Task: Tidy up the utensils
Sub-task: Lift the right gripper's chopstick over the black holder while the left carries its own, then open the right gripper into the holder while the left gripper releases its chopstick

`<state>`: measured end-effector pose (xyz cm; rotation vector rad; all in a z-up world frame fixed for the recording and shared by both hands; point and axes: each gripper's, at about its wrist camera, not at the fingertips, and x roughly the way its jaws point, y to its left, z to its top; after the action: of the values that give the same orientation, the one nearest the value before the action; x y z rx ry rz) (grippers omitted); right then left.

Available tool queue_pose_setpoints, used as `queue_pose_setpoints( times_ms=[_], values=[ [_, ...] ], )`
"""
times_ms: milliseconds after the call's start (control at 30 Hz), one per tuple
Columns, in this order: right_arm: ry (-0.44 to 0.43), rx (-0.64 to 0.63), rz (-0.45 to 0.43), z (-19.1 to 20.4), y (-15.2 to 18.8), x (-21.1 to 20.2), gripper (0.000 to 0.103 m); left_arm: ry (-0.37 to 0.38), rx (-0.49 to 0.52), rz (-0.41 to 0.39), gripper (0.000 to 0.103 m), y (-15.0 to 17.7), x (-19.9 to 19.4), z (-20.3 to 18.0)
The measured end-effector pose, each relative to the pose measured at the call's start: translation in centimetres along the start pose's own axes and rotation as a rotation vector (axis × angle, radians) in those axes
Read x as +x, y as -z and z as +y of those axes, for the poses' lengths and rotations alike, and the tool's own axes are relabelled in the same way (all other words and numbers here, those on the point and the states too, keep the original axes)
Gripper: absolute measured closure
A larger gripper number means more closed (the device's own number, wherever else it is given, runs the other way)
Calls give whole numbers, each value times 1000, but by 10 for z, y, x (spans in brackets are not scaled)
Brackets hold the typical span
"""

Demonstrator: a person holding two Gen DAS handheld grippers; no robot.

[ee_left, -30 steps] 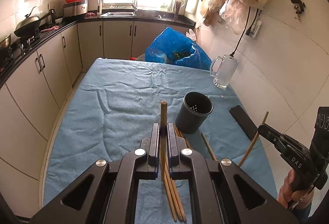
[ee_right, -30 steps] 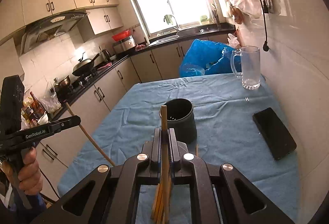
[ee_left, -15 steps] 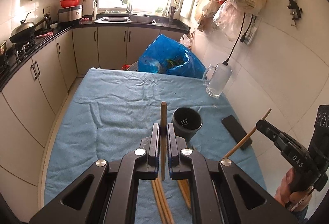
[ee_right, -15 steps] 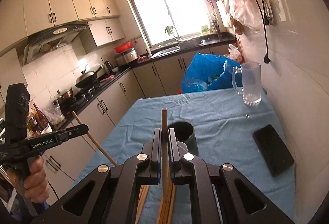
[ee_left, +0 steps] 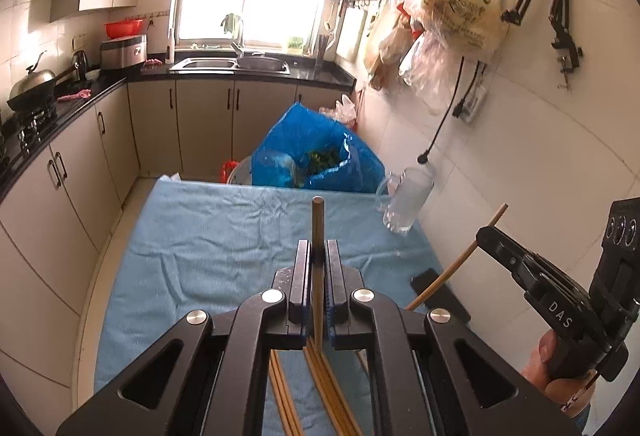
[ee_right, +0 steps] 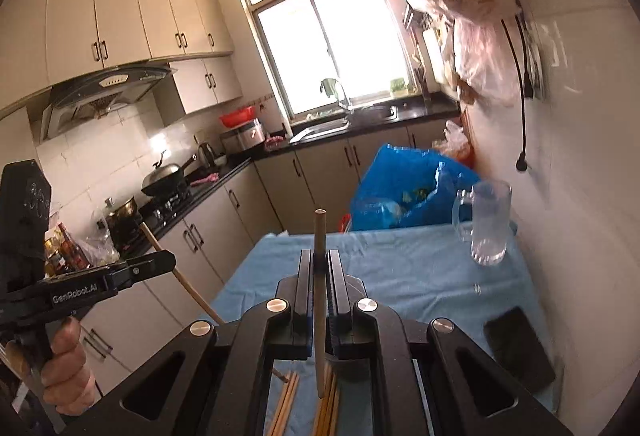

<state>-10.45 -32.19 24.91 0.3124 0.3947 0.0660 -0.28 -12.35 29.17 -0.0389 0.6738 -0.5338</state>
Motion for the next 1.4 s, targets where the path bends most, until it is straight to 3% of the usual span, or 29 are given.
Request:
queue_pose_setpoints(
  times_ms=[133,367,833,967,1000,1033,1067,1267,1400],
  values=[
    [14,-5,-31,0,-20,7,97,9,-16,-5,97,-17,10,-2],
    [34,11,-5,-12,-34,44,97,24,-52,29,97,-34,54,-1],
    [48,51,190,-39,2,133,96,2,-72,189,97,-11,141,17],
    [64,64,210,-45,9,143,94,3,-60,181,92,-6,144,21],
    [67,63,209,-46,9,142,89,9,-61,180,87,-6,143,21],
    [66,61,203,-45,10,140,83,13,-65,178,74,-6,141,22],
    [67,63,195,-46,10,137,81,17,-71,166,67,-5,136,24],
    [60,82,131,-46,16,94,80,28,-74,135,67,9,102,33],
    [6,110,160,-45,44,69,79,9,-82,140,67,38,79,48]
  ],
)
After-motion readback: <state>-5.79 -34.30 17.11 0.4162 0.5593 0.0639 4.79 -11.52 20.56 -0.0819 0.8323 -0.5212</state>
